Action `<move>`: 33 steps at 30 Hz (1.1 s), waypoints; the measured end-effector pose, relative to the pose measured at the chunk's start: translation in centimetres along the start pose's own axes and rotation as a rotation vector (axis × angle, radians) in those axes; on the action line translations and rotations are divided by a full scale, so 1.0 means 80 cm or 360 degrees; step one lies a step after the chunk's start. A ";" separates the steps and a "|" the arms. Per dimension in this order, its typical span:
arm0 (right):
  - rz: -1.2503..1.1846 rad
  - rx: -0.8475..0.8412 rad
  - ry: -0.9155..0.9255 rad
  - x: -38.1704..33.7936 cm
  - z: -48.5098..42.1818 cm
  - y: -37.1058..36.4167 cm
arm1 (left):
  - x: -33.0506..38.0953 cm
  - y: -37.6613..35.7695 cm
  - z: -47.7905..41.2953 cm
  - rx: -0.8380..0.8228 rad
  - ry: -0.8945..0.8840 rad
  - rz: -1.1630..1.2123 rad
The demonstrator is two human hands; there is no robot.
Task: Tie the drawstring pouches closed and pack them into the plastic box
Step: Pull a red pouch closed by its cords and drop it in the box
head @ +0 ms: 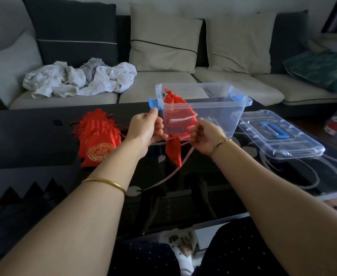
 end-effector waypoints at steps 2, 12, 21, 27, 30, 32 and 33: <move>0.0072 -0.0070 0.0123 -0.006 0.007 -0.009 | -0.003 0.001 0.000 -0.0166 0.0020 -0.0342; 0.0465 -0.0357 0.0289 -0.018 0.029 -0.037 | -0.006 -0.010 0.005 -0.0504 -0.0049 -0.0901; 0.0933 -0.0464 0.0133 -0.011 0.036 -0.034 | -0.013 -0.004 -0.001 -0.0433 0.0073 -0.0696; 0.1465 -0.0482 0.0446 -0.006 0.032 -0.029 | -0.014 -0.001 -0.005 -0.0208 0.0087 -0.0672; 0.1746 -0.0485 0.0627 -0.004 0.031 -0.032 | -0.014 0.000 -0.006 -0.0139 0.0118 -0.0635; 0.1862 -0.0437 0.0774 -0.002 0.031 -0.032 | -0.013 -0.002 -0.006 -0.0118 0.0134 -0.0598; 0.1881 -0.0418 0.0851 -0.001 0.031 -0.032 | -0.013 -0.002 -0.006 -0.0109 0.0143 -0.0580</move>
Point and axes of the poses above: each hand's wrist, its own z-axis away from the middle knuckle, its own y-axis out of the back of the hand, x = y × z, the point moved 2 cm from there along -z, towards the middle knuckle, and after that the axes turned 7 degrees about -x, right-handed, at the moved point
